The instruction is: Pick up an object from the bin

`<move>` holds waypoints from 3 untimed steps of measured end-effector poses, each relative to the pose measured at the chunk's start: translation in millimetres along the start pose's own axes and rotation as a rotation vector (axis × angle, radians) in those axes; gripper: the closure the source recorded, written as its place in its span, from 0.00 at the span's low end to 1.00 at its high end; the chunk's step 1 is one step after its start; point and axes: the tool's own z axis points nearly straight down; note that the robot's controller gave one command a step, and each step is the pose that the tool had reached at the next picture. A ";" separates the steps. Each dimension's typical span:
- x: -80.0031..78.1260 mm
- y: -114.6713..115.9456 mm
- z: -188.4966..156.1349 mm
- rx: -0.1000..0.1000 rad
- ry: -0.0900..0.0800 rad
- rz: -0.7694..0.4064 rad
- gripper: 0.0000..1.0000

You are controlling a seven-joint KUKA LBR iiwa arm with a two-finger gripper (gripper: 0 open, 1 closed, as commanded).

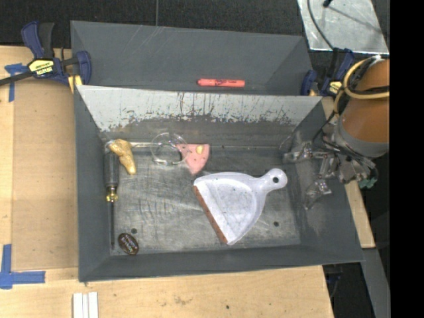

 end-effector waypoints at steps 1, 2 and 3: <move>7.1 55.3 -0.8 -0.001 -0.005 -0.049 0.00; 12.6 72.4 -0.5 -0.003 -0.001 -0.053 0.00; 23.1 88.6 -38.3 -0.006 0.002 -0.102 0.00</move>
Offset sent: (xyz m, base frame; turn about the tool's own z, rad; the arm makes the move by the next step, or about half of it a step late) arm -0.0138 -0.0023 0.0104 -0.2244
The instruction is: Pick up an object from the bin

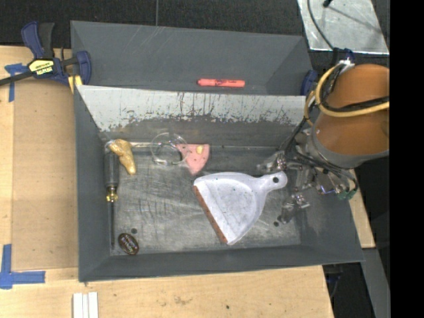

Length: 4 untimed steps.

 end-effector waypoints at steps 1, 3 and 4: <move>7.3 -38.4 16.6 0.008 -0.016 0.011 0.00; -64.0 -57.8 98.9 0.008 -0.015 -0.091 0.00; -37.8 -55.4 124.2 0.006 -0.011 -0.035 1.00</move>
Offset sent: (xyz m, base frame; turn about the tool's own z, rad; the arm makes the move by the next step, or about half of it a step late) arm 0.0472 -0.0135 -0.0502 -0.1412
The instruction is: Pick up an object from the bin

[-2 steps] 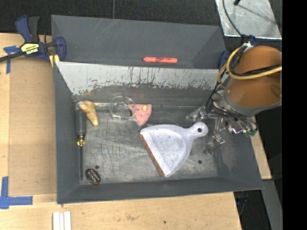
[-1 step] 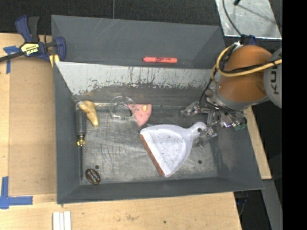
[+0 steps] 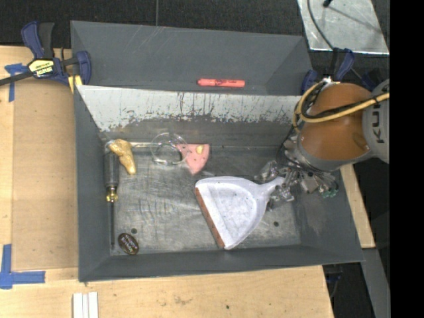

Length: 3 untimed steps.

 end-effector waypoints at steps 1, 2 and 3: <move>-0.1 0.0 0.0 0.000 0.000 -0.001 1.00; -2.1 0.6 -43.5 -0.006 0.012 0.008 1.00; 12.1 -10.5 -71.7 0.000 0.003 0.004 1.00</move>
Offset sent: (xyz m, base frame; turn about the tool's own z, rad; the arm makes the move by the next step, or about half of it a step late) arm 0.0079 0.0015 0.0958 0.0191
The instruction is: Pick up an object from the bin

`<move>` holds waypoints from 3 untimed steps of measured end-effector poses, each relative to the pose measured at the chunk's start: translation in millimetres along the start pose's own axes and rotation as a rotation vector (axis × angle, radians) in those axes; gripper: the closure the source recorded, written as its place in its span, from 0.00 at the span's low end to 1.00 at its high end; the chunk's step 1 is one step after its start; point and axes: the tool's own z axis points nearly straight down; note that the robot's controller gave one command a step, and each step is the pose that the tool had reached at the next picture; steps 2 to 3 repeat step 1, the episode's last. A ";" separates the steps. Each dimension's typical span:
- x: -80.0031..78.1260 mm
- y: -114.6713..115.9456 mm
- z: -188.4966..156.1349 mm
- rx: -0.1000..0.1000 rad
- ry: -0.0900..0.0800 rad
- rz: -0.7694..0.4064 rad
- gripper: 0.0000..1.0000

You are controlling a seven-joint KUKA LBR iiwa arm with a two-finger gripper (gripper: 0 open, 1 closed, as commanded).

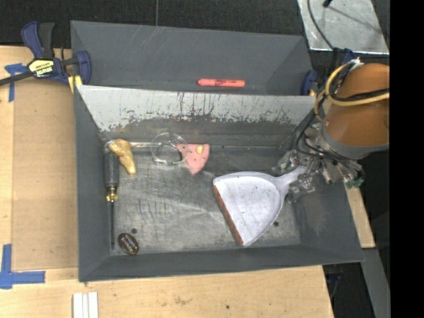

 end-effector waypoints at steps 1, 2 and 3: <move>-19.6 -7.6 -63.1 -0.003 0.002 -0.059 1.00; -19.6 -7.6 -63.1 -0.003 0.002 -0.059 1.00; -19.6 -7.6 -63.1 -0.003 0.002 -0.059 1.00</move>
Offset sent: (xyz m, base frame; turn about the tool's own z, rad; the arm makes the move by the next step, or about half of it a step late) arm 0.0000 0.0000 0.0000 0.0000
